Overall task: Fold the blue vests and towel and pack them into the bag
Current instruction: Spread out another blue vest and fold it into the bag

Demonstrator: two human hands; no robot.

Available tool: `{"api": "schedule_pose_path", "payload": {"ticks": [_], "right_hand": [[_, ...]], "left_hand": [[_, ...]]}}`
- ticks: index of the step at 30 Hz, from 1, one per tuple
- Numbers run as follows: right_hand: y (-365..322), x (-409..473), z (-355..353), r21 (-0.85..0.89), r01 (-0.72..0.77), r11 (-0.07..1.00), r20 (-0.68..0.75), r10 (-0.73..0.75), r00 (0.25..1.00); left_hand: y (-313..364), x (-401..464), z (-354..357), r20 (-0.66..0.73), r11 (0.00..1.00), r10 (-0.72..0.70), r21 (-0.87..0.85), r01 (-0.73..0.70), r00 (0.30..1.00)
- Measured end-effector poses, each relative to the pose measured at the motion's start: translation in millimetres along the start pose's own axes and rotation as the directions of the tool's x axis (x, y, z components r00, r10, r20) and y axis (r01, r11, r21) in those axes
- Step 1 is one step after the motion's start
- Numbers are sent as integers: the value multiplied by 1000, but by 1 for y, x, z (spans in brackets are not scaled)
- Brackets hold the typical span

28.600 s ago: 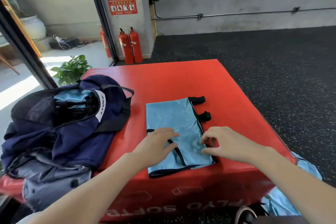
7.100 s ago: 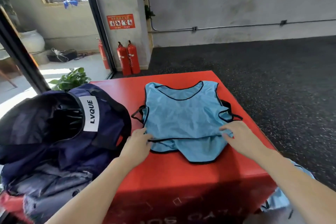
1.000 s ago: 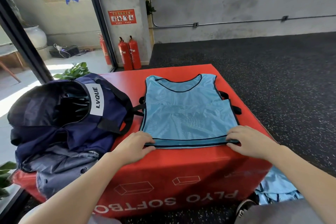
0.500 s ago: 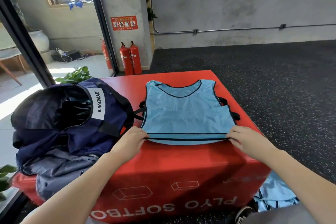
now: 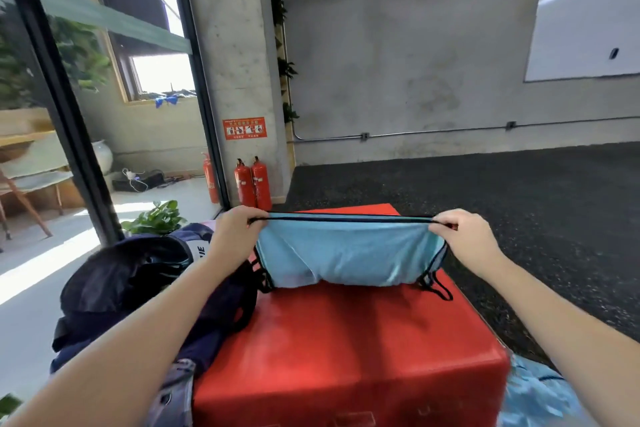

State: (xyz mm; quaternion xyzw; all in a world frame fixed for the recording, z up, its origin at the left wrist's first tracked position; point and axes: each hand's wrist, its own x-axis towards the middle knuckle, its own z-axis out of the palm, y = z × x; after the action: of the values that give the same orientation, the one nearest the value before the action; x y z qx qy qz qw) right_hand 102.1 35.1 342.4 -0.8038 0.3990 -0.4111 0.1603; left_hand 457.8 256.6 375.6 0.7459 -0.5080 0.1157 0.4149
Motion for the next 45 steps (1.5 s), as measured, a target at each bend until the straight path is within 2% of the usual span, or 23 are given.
{"api": "schedule_pose_path", "payload": {"ticks": [7, 10, 13, 18, 22, 27, 33, 37, 41, 43, 45], "right_hand": [[-99, 61, -114, 55, 151, 987, -223, -135, 965], [-141, 72, -164, 99, 198, 975, -300, -160, 940], [-171, 76, -203, 86, 249, 965, -328, -208, 921], [-201, 75, -234, 61, 256, 965, -312, -225, 923], [-206, 76, -235, 167, 214, 962, -235, -172, 957], [-194, 81, -220, 232, 132, 964, -131, -103, 986], [-162, 91, -173, 170, 82, 982, -20, -80, 997], [-132, 96, -128, 79, 87, 993, 32, -90, 995], [-95, 93, -79, -55, 97, 994, 177, -86, 980], [-76, 92, -52, -158, 84, 984, 267, -39, 963], [-59, 91, -24, -196, 9, 981, 345, 61, 937]], "left_hand": [[93, 72, -108, -175, 989, 32, -136, -56, 984], [136, 86, -159, -225, 987, 80, -118, -109, 971], [167, 93, -203, -249, 986, 95, -109, -126, 964], [192, 93, -253, -252, 969, 57, -220, -114, 966], [189, 89, -265, -221, 974, 55, -204, -102, 974], [153, 93, -258, -70, 986, -25, -169, 13, 997], [108, 100, -207, -5, 988, -86, -126, 85, 996], [75, 100, -158, 35, 987, -113, -107, 116, 993], [30, 91, -105, 114, 992, -121, 37, 118, 986], [12, 82, -78, 193, 986, -113, 144, 86, 975], [0, 75, -51, 253, 975, -133, 206, 81, 958]]}}
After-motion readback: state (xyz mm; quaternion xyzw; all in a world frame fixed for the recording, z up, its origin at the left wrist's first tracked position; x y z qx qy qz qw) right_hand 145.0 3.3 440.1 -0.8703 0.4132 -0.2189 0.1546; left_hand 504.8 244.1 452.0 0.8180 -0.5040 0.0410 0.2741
